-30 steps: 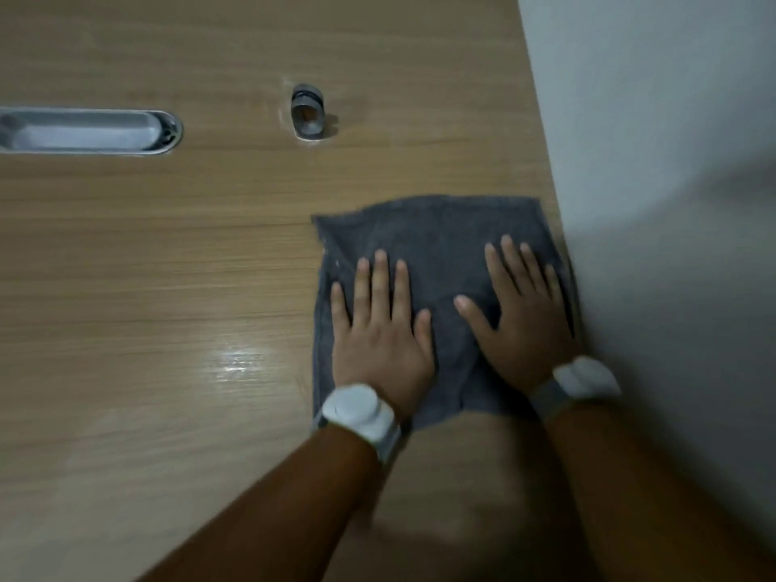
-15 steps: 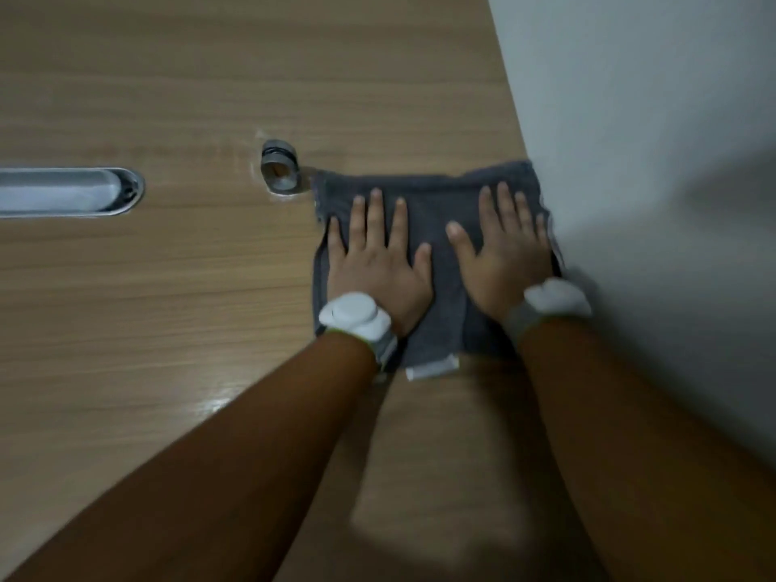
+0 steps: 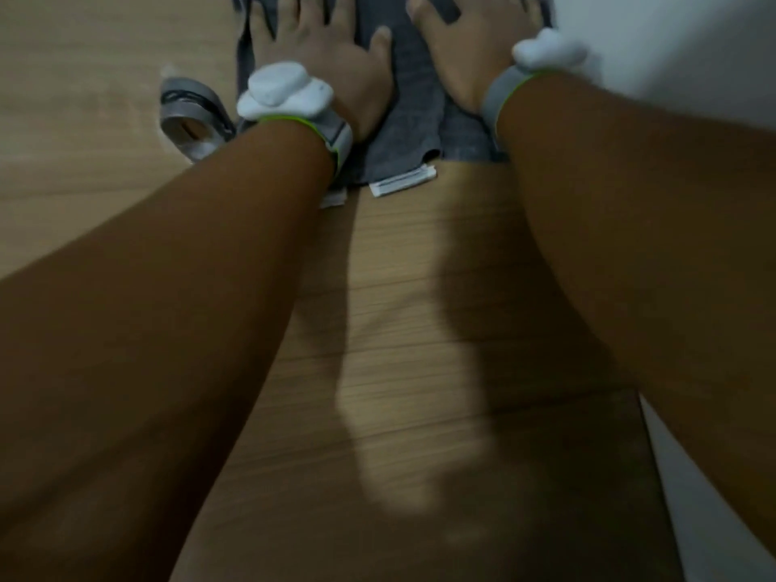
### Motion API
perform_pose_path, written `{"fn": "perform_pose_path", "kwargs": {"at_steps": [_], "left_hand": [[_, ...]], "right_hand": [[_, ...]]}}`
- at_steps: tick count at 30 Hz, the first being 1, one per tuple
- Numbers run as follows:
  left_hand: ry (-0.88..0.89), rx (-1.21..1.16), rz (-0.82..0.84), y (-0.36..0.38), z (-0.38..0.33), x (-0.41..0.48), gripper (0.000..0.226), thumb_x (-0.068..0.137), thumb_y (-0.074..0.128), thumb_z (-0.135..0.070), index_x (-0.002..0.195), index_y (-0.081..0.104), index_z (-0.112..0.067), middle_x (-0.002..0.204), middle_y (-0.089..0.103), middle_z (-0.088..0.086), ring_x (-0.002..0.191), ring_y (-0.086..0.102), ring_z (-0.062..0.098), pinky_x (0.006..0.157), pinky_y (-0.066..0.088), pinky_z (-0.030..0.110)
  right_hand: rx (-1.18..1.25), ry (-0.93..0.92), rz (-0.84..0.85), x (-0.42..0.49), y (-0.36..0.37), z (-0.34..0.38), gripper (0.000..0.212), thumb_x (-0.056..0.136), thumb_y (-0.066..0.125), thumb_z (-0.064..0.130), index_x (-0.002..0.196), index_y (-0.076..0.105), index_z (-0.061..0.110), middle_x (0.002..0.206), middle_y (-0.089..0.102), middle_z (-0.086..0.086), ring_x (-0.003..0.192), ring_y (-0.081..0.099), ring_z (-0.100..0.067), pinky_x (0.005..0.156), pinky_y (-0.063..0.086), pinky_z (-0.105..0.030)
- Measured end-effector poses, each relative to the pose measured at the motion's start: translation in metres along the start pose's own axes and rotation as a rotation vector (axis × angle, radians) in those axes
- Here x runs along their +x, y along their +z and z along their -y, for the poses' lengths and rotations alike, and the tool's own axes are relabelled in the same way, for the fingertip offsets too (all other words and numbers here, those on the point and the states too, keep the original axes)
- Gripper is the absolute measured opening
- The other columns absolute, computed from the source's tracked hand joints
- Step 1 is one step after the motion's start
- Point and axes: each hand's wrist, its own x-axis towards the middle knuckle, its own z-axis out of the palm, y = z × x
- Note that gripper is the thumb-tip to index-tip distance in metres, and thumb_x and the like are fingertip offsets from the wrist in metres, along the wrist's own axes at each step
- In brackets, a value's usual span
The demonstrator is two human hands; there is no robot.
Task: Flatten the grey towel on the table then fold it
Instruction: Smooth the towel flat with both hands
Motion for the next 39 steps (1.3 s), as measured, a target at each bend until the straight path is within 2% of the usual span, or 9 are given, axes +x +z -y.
{"fn": "perform_pose_path", "kwargs": {"at_steps": [2,4,6,11,19,24,28,34,39], "left_hand": [[-0.016,0.017,-0.007,-0.004,-0.002,-0.005,0.072,0.100,0.016,-0.062,0.161,0.014,-0.024,0.169,0.011,0.006,0.155,0.008,0.027,0.124,0.004,0.051],[-0.018,-0.034,0.058,-0.010,-0.010,-0.010,0.071,0.100,0.016,-0.059,0.161,0.014,-0.022,0.169,0.008,0.005,0.156,0.004,0.025,0.124,0.002,0.051],[-0.005,-0.041,0.087,-0.017,-0.013,-0.029,0.070,0.101,0.016,-0.057,0.161,0.013,-0.022,0.169,0.006,0.005,0.156,0.001,0.024,0.124,0.000,0.051],[0.049,-0.096,0.152,-0.023,-0.018,-0.116,0.069,0.101,0.015,-0.055,0.161,0.014,-0.021,0.169,0.007,0.005,0.156,0.000,0.022,0.124,-0.003,0.050],[0.085,-0.084,0.173,-0.038,-0.007,-0.272,0.067,0.103,0.022,-0.055,0.159,0.024,-0.019,0.167,0.015,0.007,0.155,0.009,0.024,0.124,0.005,0.053],[0.127,-0.085,0.212,-0.039,-0.007,-0.331,0.070,0.101,0.026,-0.058,0.158,0.028,-0.017,0.167,0.018,0.009,0.155,0.009,0.025,0.123,0.009,0.057],[0.095,-0.087,0.207,-0.039,-0.013,-0.300,0.073,0.100,0.025,-0.061,0.159,0.026,-0.017,0.166,0.017,0.013,0.155,0.009,0.030,0.122,0.007,0.060],[0.027,-0.091,0.200,-0.035,-0.028,-0.160,0.074,0.099,0.012,-0.061,0.161,0.006,-0.023,0.169,-0.002,0.007,0.155,-0.009,0.026,0.122,-0.006,0.057],[0.006,-0.085,0.199,-0.024,-0.022,-0.058,0.074,0.098,0.014,-0.064,0.161,0.006,-0.026,0.170,-0.003,0.003,0.155,-0.007,0.024,0.122,-0.006,0.054]], "right_hand": [[0.005,0.000,0.000,-0.002,0.001,0.002,0.080,0.094,0.023,0.075,0.159,0.028,0.029,0.167,0.028,0.002,0.154,0.023,-0.025,0.125,0.015,-0.046],[-0.001,0.038,0.054,-0.007,0.000,-0.002,0.083,0.094,0.019,0.074,0.162,0.021,0.026,0.170,0.017,0.001,0.157,0.012,-0.023,0.127,0.006,-0.047],[0.000,0.086,0.061,-0.026,0.000,-0.003,0.087,0.092,0.014,0.076,0.162,0.018,0.025,0.171,0.012,0.000,0.157,0.009,-0.022,0.127,0.003,-0.047],[-0.014,0.108,0.039,-0.119,-0.001,-0.001,0.085,0.095,0.018,0.073,0.161,0.024,0.020,0.169,0.019,-0.007,0.156,0.017,-0.028,0.126,0.008,-0.052],[-0.102,0.124,0.173,-0.287,-0.028,0.026,0.080,0.099,0.008,0.066,0.163,0.013,0.019,0.170,0.009,-0.007,0.157,0.008,-0.028,0.127,0.006,-0.053],[-0.104,0.090,0.214,-0.356,-0.038,0.023,0.076,0.101,0.010,0.067,0.160,0.013,0.020,0.167,0.016,-0.007,0.155,0.018,-0.029,0.123,0.018,-0.058],[-0.078,0.110,0.231,-0.324,-0.037,0.013,0.082,0.097,0.007,0.074,0.162,0.010,0.023,0.169,0.010,-0.004,0.156,0.012,-0.026,0.125,0.012,-0.055],[-0.065,0.092,0.114,-0.169,-0.021,-0.006,0.087,0.093,0.020,0.073,0.162,0.022,0.020,0.169,0.018,-0.007,0.156,0.017,-0.030,0.126,0.011,-0.052],[-0.053,0.098,0.107,-0.049,0.001,-0.017,0.098,0.082,0.008,0.083,0.162,0.017,0.026,0.171,0.011,0.000,0.157,0.009,-0.024,0.126,0.003,-0.044]]}}
